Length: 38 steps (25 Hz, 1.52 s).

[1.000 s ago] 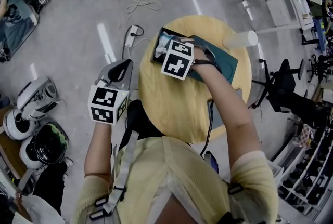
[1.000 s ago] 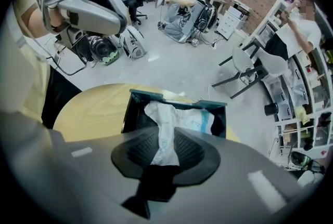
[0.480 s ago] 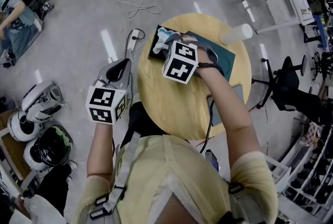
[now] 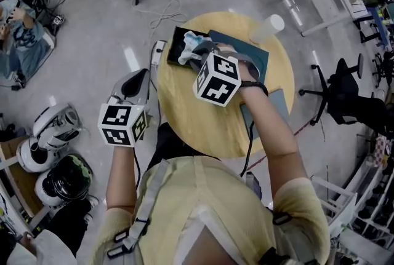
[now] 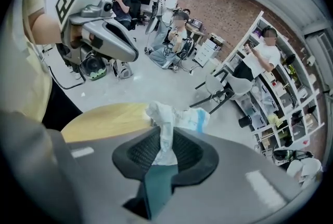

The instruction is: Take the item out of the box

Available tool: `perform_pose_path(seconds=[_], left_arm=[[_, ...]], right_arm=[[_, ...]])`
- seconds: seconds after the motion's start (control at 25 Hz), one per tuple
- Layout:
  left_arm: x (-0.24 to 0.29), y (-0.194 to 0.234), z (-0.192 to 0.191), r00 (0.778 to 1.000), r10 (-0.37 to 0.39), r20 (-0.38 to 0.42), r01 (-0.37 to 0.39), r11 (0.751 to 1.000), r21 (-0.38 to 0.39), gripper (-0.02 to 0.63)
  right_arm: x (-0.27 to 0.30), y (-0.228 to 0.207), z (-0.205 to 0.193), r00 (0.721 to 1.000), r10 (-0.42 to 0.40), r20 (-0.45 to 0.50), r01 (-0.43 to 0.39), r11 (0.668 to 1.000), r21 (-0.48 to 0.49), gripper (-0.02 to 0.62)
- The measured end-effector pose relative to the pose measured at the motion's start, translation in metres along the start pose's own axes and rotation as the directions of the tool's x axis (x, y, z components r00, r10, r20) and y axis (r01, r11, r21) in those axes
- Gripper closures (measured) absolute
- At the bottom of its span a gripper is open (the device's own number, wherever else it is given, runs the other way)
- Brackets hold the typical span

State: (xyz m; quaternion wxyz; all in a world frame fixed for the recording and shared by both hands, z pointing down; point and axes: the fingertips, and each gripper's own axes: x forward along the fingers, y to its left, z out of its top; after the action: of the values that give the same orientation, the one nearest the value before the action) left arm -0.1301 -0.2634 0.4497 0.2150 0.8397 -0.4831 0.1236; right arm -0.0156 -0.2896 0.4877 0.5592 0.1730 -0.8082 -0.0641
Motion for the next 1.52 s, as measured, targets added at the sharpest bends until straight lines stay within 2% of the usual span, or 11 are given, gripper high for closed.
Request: perform_pose_path(seconds=[0.2,0.52,0.88,1.12,1.28,1.52], left_arm=[[-0.013,-0.016,0.001,1.0,0.013,0.014,-0.013,1.0,0.015,0.6],[-0.031,-0.034,0.001,0.999,0.034,0.03,-0.035,0.999,0.024,0.6],[-0.046,-0.045,0.003,0.997,0.054,0.046,-0.055,0.998,0.032,0.6],[-0.05,-0.049,0.002,0.997,0.057,0.042,-0.059,0.997,0.048,0.6],[-0.052,-0.051,0.002,0.998,0.055,0.044,-0.057,0.997,0.052,0.6],[-0.053,-0.052,0.0,0.998,0.046,0.038,-0.047,0.998,0.045,0.6]], right_arm=[[-0.024,0.012,-0.006,0.998,-0.036,0.053,0.034,0.999,0.034,0.515],[-0.059,0.029,-0.014,0.984,-0.082,0.16,0.057,0.986,0.156,0.515],[-0.088,0.042,-0.021,0.95,-0.136,0.28,0.036,0.941,0.336,0.517],[-0.102,0.042,-0.027,0.913,-0.191,0.361,0.005,0.89,0.457,0.517],[-0.111,0.044,-0.031,0.879,-0.229,0.418,-0.036,0.843,0.537,0.517],[-0.115,0.045,-0.04,0.854,-0.266,0.447,-0.093,0.767,0.635,0.517]])
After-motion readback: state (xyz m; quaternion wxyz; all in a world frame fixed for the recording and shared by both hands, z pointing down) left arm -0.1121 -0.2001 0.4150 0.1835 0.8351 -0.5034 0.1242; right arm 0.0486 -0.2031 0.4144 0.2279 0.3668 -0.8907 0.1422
